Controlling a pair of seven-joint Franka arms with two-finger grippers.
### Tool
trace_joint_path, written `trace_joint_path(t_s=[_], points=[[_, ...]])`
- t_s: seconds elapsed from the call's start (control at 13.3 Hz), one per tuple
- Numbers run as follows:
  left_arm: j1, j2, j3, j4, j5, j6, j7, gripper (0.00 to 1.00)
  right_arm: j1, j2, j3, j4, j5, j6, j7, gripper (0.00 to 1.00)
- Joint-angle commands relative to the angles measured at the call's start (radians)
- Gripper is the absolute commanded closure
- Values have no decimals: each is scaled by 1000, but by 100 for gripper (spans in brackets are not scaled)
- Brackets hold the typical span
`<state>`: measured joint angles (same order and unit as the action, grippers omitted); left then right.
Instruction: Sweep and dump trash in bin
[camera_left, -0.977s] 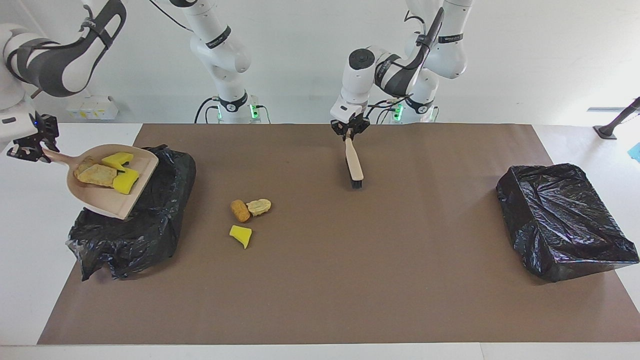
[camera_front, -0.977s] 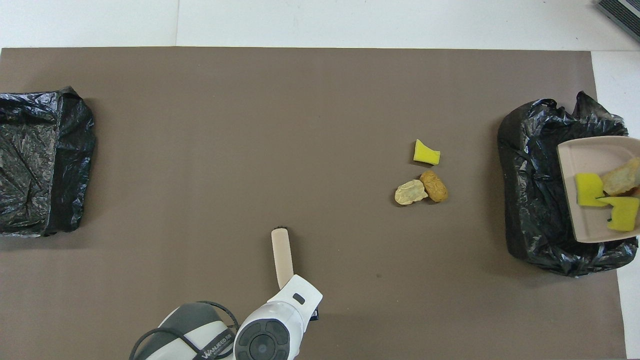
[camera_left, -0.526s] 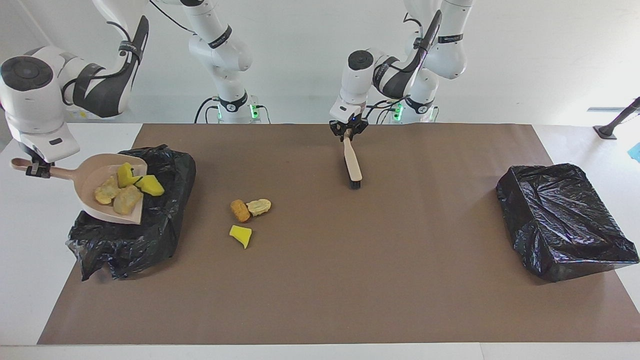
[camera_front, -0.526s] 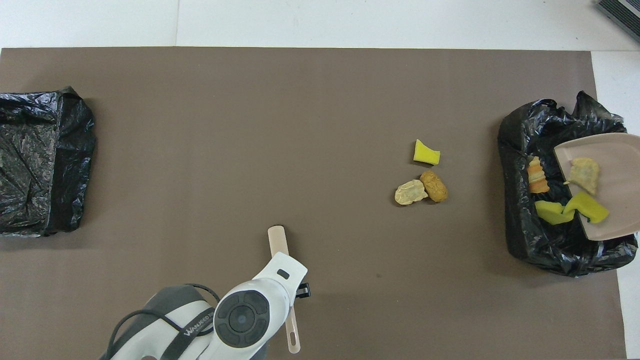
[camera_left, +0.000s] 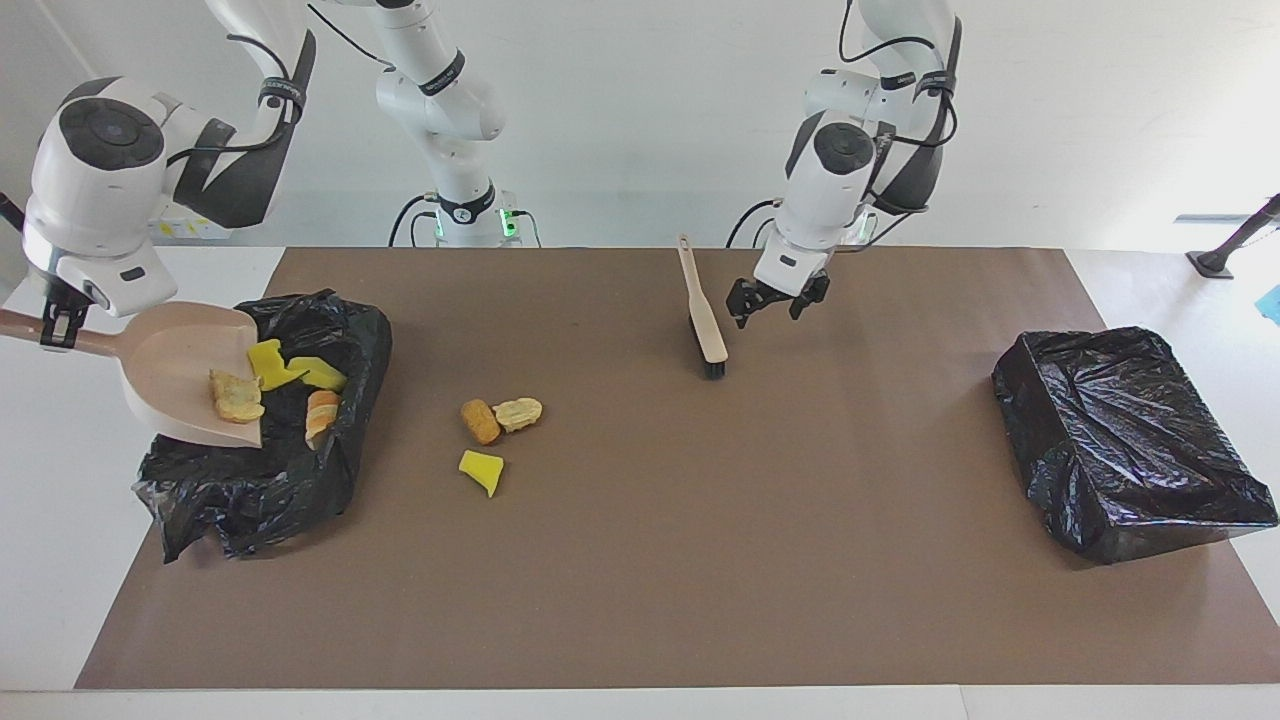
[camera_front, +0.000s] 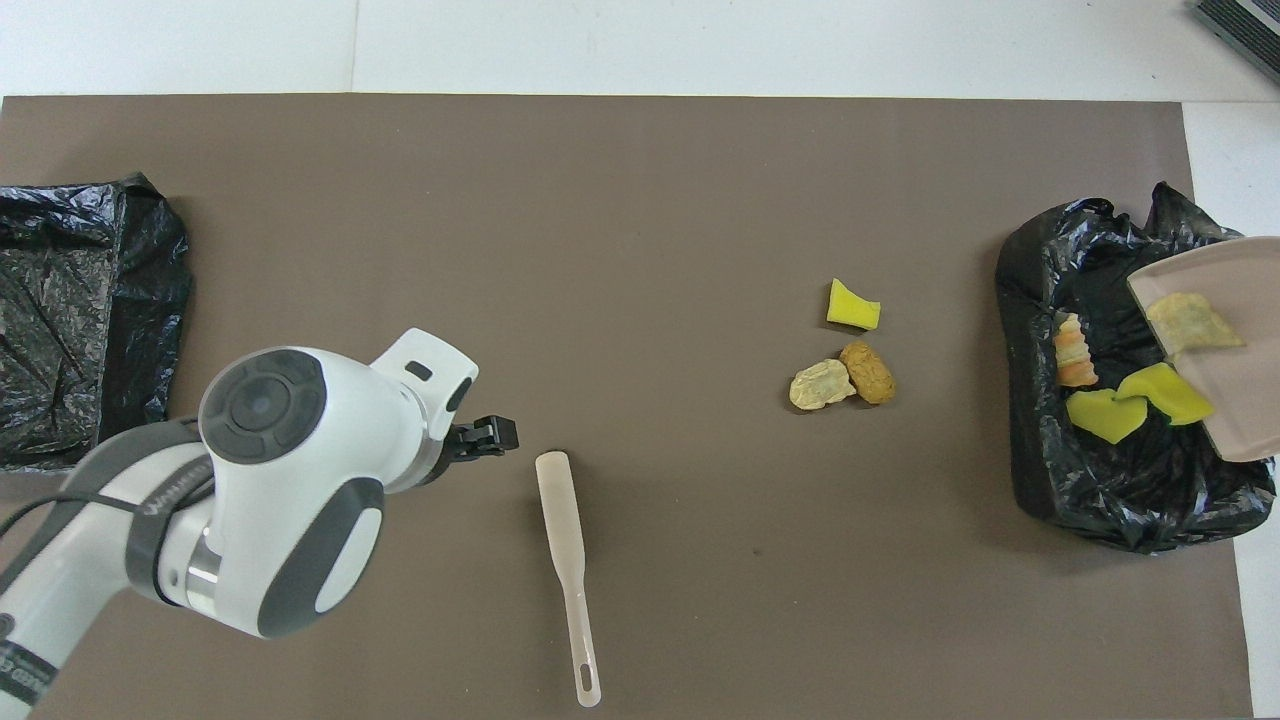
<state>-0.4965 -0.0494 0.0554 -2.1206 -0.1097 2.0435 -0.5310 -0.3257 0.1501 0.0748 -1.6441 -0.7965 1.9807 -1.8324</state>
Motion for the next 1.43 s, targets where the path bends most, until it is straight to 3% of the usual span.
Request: trace_joint_path(t_s=[0.0,0.23,0.6,1.05,1.35], points=[[103,89,-12,168,-4,-103,152,0,37,-10,3,10,-70,-25,16,100],[203,95,-12,240,4,-132,301,0,40,-41,6,-37,-76,-28,19,100],[325,82,-8,439,39,-379,511,0,106,-70,6,-72,-196,-78,73,100],[354,80,-6,467,62,-390,560,0,93,-86,3,50,-38,-176,140,100],[354,80,-6,467,62,-390,560,0,108,-90,10,98,144,-299,399,100]])
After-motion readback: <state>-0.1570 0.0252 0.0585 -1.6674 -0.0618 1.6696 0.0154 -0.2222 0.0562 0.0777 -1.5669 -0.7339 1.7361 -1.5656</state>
